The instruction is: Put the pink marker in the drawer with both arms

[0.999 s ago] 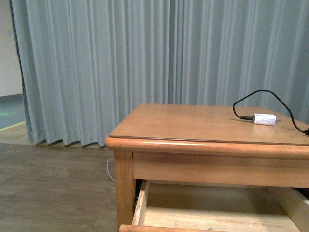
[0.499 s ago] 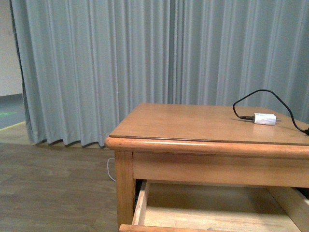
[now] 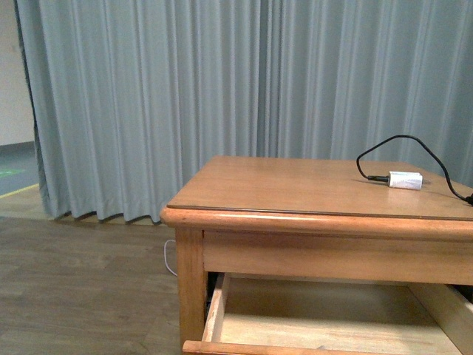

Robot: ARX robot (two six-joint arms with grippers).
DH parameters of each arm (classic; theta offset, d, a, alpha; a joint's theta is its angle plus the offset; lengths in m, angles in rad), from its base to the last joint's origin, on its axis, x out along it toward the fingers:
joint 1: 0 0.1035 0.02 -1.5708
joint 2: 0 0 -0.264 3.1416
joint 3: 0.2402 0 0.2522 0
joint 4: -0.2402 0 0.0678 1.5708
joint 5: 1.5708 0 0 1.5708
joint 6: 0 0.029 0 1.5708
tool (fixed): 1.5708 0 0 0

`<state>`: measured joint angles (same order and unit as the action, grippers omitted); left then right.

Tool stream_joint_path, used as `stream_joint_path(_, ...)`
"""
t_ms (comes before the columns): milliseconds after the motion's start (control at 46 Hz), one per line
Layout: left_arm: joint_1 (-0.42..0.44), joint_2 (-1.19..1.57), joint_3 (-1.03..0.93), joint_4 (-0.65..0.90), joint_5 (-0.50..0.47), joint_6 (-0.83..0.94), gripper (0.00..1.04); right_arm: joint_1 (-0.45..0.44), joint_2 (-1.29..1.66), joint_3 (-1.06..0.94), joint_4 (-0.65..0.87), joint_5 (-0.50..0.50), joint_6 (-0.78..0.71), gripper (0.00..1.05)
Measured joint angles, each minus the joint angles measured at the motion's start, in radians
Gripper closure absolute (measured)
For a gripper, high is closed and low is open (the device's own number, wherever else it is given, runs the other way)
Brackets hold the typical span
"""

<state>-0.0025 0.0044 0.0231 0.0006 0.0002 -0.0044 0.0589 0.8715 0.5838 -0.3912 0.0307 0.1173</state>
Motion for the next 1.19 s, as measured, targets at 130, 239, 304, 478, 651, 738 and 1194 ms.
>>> stream_joint_path(130,0.0,0.0,0.0,0.0,0.0,0.0,0.06,-0.079,0.125,0.007,0.02,-0.031,-0.073,0.08)
stream_joint_path(239,0.0,0.0,0.0,0.0,0.0,0.0,0.07,-0.097,0.21,0.009,0.064,-0.053,-0.111,0.08)
stream_joint_path(304,0.0,0.0,0.0,0.0,0.0,0.0,0.06,-0.093,0.258,0.009,0.1,-0.049,-0.135,0.08)
stream_joint_path(478,0.0,0.0,0.0,0.0,0.0,0.0,0.06,-0.087,0.391,0.008,0.278,-0.037,-0.164,0.08)
stream_joint_path(651,0.0,0.0,0.0,0.0,0.0,0.0,0.06,-0.074,0.514,-0.004,0.462,-0.067,-0.162,0.08)
stream_joint_path(738,0.0,0.0,0.0,0.0,0.0,0.0,0.06,-0.069,0.565,-0.011,0.534,-0.072,-0.158,0.08)
stream_joint_path(1194,0.0,0.0,0.0,0.0,0.0,0.0,0.06,-0.068,0.811,0.056,0.827,-0.047,-0.16,0.08)
